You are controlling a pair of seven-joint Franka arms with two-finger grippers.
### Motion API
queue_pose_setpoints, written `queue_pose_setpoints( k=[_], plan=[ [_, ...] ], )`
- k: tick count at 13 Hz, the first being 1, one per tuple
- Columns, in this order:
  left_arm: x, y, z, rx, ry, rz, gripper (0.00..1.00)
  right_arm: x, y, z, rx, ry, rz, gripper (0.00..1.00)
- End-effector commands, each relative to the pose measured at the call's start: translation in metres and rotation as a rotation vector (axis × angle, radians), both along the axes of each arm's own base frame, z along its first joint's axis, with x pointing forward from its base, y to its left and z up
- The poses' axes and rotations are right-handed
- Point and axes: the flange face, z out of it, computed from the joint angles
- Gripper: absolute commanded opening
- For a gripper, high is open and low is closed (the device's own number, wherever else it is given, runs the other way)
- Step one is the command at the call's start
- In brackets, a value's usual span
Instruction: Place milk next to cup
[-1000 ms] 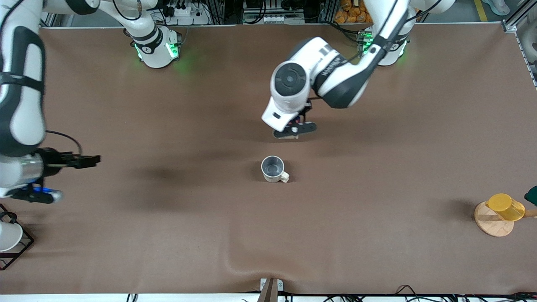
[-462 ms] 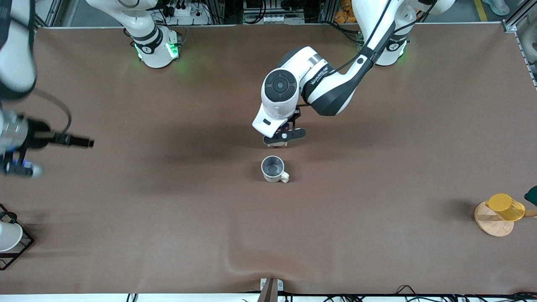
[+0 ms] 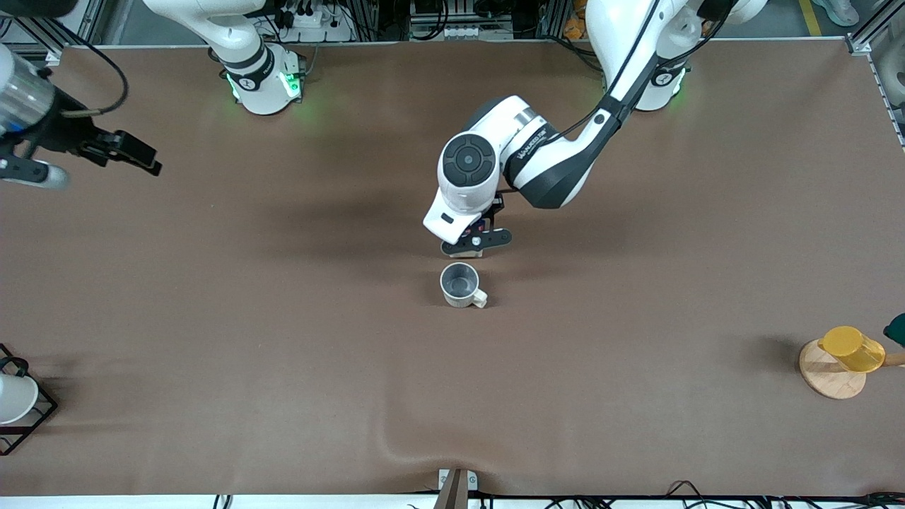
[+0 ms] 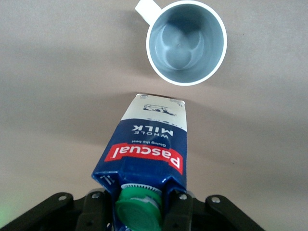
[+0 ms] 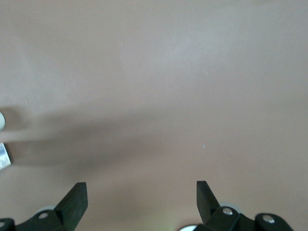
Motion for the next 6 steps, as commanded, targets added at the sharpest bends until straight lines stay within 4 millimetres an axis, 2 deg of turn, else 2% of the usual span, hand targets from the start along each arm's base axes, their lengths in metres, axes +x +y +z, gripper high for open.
queue_pose_setpoints(
  k=[1,3,6],
  plan=[
    [0.012,-0.002,0.001,-0.013,-0.044,-0.030,0.00,0.019,-0.020,0.041,-0.020,-0.078,-0.038,1.00],
    [0.015,-0.002,-0.003,-0.019,-0.052,-0.027,0.00,0.042,-0.026,0.055,-0.025,-0.054,-0.042,1.00],
    [0.018,-0.001,-0.011,-0.004,-0.070,-0.037,0.00,0.055,-0.034,0.052,-0.027,-0.025,-0.053,1.00]
  ],
)
